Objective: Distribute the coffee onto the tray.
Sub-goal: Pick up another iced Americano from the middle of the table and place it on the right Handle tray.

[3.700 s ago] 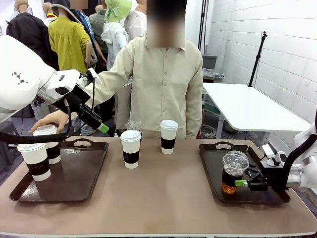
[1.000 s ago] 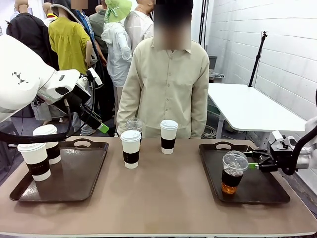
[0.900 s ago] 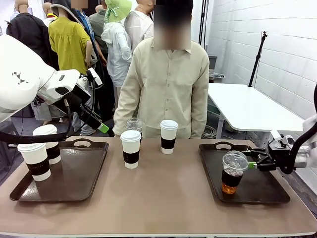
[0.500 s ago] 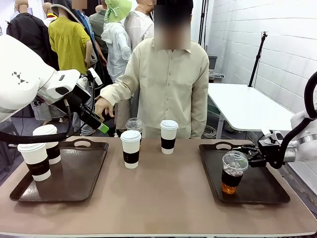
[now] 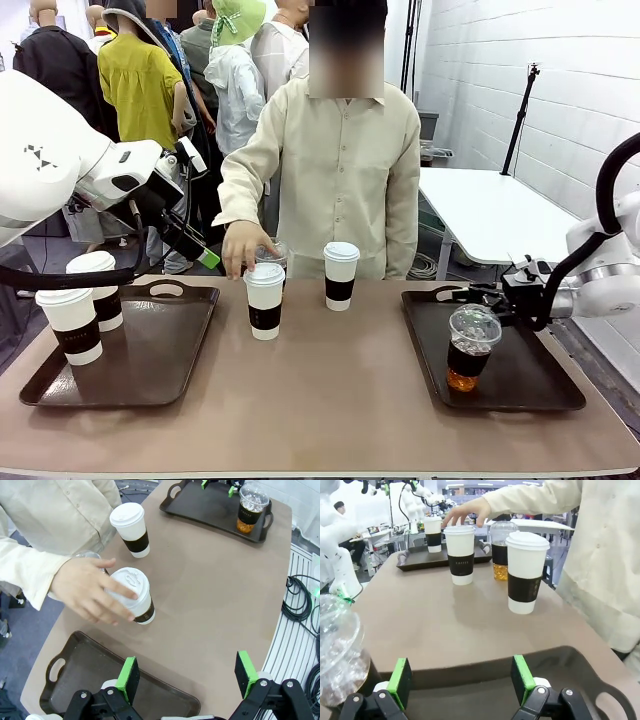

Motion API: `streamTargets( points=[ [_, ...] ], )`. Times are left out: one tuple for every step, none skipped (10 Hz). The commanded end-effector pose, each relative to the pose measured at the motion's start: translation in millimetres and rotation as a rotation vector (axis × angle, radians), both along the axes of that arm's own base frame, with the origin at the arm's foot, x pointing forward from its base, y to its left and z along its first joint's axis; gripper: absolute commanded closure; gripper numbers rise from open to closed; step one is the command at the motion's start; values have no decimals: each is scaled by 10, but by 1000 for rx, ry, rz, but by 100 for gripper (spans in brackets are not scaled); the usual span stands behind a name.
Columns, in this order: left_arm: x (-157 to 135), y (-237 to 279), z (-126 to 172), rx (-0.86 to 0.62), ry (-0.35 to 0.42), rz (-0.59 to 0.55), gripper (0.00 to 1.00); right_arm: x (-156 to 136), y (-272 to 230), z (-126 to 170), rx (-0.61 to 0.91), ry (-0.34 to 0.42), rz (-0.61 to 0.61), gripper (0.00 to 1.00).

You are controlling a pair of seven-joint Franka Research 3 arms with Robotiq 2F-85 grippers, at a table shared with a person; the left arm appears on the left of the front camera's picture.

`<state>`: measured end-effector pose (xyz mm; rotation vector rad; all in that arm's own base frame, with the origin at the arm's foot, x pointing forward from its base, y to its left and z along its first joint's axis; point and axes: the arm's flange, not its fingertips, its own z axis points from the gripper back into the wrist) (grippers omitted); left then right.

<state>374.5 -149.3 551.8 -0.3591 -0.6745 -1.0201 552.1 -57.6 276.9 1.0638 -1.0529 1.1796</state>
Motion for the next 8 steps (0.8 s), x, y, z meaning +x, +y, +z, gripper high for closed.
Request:
streamTargets(
  points=[
    [18,16,-9,-6,0,-8,0,146,150,-15,2,8,-29,0],
    [18,16,-9,-6,0,-8,0,175,208,-14,10,0,-45,0],
    [18,16,-9,-6,0,-8,0,201,268,-18,14,-3,-61,0],
    [18,16,-9,-6,0,-8,0,222,347,-20,4,-8,-69,0],
    [18,16,-9,-6,0,-8,0,237,380,-19,7,-10,-71,0],
    [18,16,-9,-6,0,-8,0,273,434,-28,11,-14,-44,0],
    [18,16,-9,-6,0,-8,0,326,491,-41,17,-9,-14,0],
    [18,16,-9,-6,0,-8,0,376,556,-37,16,-6,4,0]
  ],
)
